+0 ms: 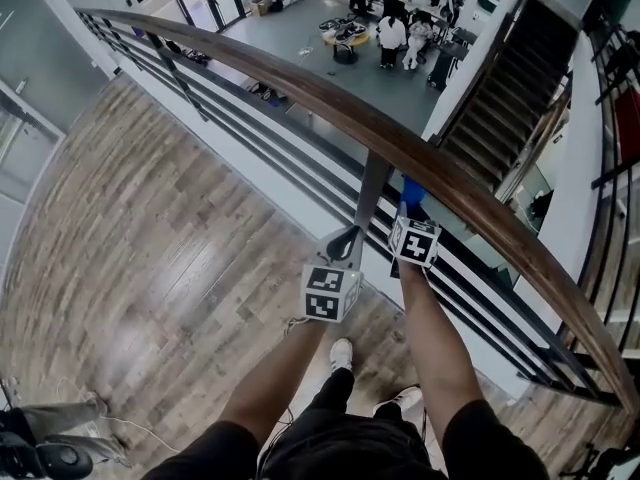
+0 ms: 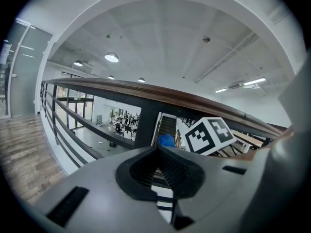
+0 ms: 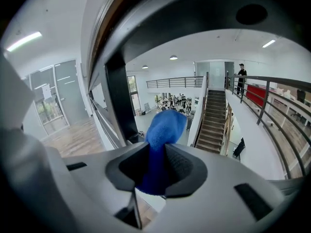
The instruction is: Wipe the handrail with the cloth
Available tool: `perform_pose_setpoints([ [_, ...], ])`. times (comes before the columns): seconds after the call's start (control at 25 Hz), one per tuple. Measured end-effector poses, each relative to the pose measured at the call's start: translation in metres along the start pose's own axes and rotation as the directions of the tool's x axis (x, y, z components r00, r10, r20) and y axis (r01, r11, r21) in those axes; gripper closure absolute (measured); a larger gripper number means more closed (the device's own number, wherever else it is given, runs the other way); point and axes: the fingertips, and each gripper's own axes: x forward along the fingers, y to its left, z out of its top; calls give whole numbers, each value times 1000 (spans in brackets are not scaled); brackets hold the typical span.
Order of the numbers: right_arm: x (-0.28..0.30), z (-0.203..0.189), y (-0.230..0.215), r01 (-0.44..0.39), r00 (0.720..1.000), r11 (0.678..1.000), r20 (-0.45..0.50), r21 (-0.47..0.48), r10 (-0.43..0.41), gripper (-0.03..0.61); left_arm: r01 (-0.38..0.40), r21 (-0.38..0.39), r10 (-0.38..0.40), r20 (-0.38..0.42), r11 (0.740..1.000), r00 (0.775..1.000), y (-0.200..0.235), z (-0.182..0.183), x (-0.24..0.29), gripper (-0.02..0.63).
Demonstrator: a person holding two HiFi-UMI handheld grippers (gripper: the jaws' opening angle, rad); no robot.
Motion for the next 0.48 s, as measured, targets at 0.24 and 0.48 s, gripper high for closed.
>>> perform_pose_setpoints([
  [0.24,-19,-11,-28,20,1000,1000,4,16,-20,479,24,23,-24,-21,999,999,-25,-6,7,611],
  [0.48,-42,-23,-65,55,998,997,1,55,-55,479,62,52,-60,-43,997,997,-60,-14,16,611],
])
